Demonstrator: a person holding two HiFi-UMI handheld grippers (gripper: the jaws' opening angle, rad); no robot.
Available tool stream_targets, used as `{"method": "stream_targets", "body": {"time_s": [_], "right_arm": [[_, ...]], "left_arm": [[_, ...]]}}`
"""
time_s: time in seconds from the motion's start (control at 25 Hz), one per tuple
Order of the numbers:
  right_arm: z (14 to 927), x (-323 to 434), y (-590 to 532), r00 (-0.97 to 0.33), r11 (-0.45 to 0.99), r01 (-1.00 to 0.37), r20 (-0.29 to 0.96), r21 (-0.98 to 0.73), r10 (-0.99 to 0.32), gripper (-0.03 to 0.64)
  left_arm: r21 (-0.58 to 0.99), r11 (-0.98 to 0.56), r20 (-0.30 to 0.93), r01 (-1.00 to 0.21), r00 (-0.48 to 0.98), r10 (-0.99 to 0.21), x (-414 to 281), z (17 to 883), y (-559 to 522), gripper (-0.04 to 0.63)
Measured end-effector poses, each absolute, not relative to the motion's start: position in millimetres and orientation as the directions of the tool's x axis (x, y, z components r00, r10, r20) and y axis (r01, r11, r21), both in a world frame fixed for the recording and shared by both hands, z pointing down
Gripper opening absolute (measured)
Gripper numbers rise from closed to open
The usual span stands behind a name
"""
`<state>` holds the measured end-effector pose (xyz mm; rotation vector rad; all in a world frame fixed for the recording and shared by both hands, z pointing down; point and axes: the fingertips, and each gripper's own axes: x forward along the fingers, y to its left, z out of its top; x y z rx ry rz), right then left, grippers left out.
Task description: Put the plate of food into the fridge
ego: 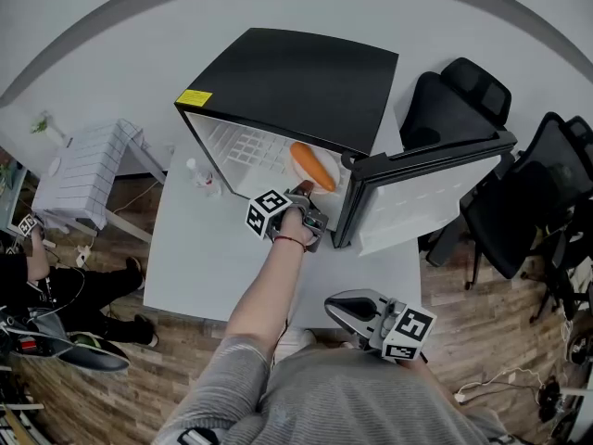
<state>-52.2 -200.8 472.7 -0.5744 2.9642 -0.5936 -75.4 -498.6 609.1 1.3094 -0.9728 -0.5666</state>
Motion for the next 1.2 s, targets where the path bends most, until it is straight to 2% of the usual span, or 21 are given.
{"method": "stream_targets", "body": {"time_s": [0.2,0.44,0.6,1.2], "right_arm": [[474,-49,-200,-0.928,0.855,-0.348,0.010,-0.385,-0.373,0.014],[472,-48,-197,-0.929,0.859,-0.343,0.003,-0.381,-0.369,0.014],[471,-47,-196,-0.929,0.859,-0.344,0.002,-0.379,-0.370,0.014],[469,-51,-188,-0.939,0.874,-0.318,-0.002,-0.368,-0.343,0.014]], "left_arm": [[0.948,0.136,0.276,-0.289,0.527,-0.804,-73,605,-500,0.048],[0.942,0.136,0.288,-0.306,0.534,-0.795,-76,604,-498,0.058],[0.935,0.149,0.311,-0.321,0.542,-0.781,-77,608,-495,0.117],[0.941,0.110,0.282,-0.320,0.561,-0.778,-92,607,-460,0.125]]}}
